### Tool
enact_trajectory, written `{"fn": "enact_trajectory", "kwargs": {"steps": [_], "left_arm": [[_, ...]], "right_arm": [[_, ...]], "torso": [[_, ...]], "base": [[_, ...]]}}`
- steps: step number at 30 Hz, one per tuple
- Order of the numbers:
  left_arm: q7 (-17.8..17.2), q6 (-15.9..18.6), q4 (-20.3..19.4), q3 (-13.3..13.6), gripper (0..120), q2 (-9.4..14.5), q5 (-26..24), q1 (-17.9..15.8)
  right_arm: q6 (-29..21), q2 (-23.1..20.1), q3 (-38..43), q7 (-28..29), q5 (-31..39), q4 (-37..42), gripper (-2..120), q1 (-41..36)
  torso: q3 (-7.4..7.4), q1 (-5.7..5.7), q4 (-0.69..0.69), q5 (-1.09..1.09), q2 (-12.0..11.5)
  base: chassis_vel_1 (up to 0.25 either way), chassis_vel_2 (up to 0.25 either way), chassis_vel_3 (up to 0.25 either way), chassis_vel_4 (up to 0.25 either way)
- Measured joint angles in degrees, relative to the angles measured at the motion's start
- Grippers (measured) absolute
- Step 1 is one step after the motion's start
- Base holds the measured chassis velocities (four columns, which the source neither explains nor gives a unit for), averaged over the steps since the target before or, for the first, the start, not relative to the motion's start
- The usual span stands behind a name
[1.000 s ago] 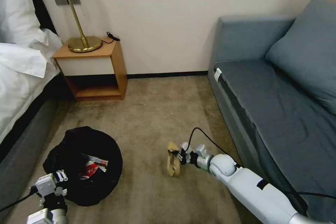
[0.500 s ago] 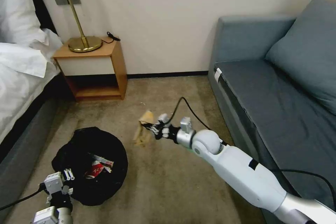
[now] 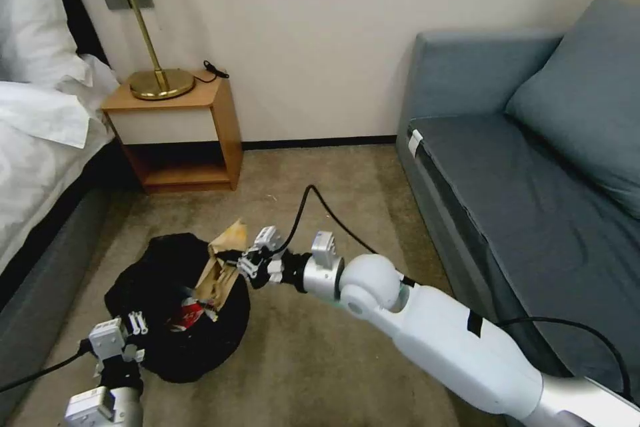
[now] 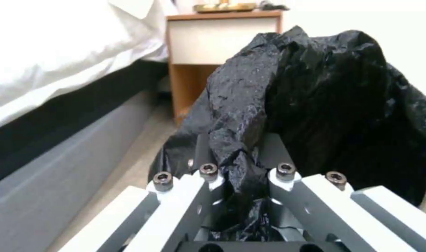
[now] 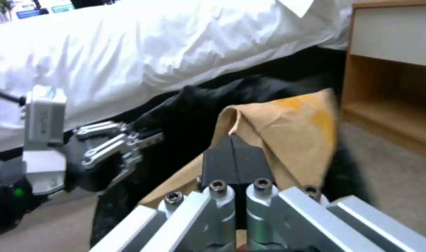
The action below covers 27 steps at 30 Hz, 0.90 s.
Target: Pick up the trash bin, then pick up the garbage on the floor and place it into the trash bin.
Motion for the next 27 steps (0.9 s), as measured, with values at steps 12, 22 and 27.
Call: {"fn": "enact_trajectory", "kwargs": {"steps": [12,22,27], "left_arm": [[2.43,-0.96,-0.86,0.44,7,0.01,1.06,0.05],[2.39,-1.41,-0.67,0.34,7,0.0,1.21,0.21],[1.78,-1.53,0.26,0.32,7,0.0,0.97,-0.25]], "right_arm": [[2.71,0.24,-2.81,3.01,-3.43,-4.25,2,-0.57],[4.37,0.25,-3.02,6.51,-4.78,-6.62,38,-1.27],[5.16,-0.01,-3.04,7.22,-5.48,-5.32,55,-2.21]], "torso": [[0.0,0.0,0.0,0.0,0.0],[0.0,0.0,0.0,0.0,0.0],[0.0,0.0,0.0,0.0,0.0]], "base": [[0.0,0.0,0.0,0.0],[0.0,0.0,0.0,0.0],[0.0,0.0,0.0,0.0]]}}
